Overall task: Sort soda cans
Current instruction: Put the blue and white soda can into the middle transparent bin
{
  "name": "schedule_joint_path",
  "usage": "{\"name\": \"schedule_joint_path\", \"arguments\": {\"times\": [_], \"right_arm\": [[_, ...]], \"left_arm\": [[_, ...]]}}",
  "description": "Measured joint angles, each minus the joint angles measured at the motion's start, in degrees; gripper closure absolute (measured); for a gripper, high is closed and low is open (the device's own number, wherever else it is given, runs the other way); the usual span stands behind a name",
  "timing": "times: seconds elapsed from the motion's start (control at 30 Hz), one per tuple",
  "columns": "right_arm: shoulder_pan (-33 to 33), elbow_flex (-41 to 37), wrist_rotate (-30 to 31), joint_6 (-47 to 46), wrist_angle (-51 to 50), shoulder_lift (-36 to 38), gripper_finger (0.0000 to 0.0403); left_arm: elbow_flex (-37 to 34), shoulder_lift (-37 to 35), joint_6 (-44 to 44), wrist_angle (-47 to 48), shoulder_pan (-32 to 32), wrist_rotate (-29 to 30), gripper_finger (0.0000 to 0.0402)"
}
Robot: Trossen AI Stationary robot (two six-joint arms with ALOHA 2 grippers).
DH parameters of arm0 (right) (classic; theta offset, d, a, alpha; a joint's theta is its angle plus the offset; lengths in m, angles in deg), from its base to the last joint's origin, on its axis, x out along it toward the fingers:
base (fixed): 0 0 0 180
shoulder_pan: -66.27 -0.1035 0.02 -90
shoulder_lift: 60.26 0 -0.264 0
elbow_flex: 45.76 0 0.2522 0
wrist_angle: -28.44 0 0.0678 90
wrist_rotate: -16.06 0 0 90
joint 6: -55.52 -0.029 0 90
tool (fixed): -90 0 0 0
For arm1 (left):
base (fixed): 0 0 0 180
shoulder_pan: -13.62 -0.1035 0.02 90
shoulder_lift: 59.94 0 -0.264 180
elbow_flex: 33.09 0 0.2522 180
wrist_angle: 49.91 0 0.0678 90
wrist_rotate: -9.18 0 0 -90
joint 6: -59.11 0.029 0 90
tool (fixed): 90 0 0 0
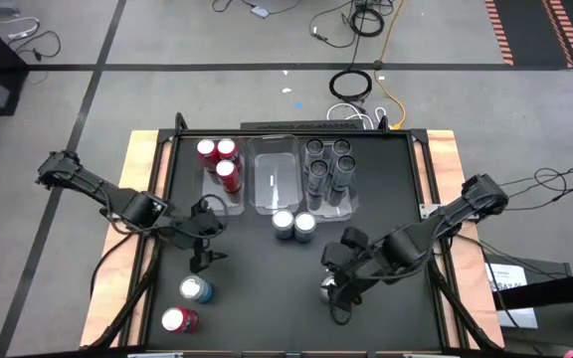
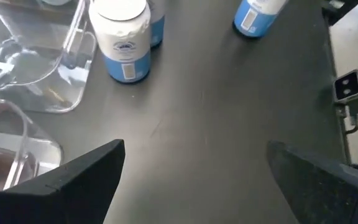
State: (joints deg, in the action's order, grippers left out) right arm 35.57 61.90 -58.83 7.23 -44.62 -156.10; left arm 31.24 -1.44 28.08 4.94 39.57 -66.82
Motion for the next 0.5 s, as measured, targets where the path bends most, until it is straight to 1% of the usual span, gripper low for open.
{"name": "schedule_joint_path", "arguments": {"times": [0.07, 0.23, 0.37, 0.5], "right_arm": [[0.11, 0.00, 0.19, 0.53, -1.97, -2.31, 0.0014], [0.09, -0.07, -1.00, -1.20, -2.74, -8.09, 0.0014], [0.45, -0.07, -4.35, -2.85, -2.85, -10.10, 0.0014], [0.70, -0.07, -4.85, -5.34, -5.20, -11.20, 0.0014]], "left_arm": [[-1.05, -2.26, -0.04, -0.10, 0.00, -0.02, 0.0002], [-1.54, -6.76, 1.13, 0.23, -0.01, -0.31, 0.0002], [-1.54, -9.59, 3.13, 0.34, 0.00, -0.79, 0.0002], [-1.54, -11.98, 5.08, 0.36, -0.02, -1.99, 0.0002]]}}
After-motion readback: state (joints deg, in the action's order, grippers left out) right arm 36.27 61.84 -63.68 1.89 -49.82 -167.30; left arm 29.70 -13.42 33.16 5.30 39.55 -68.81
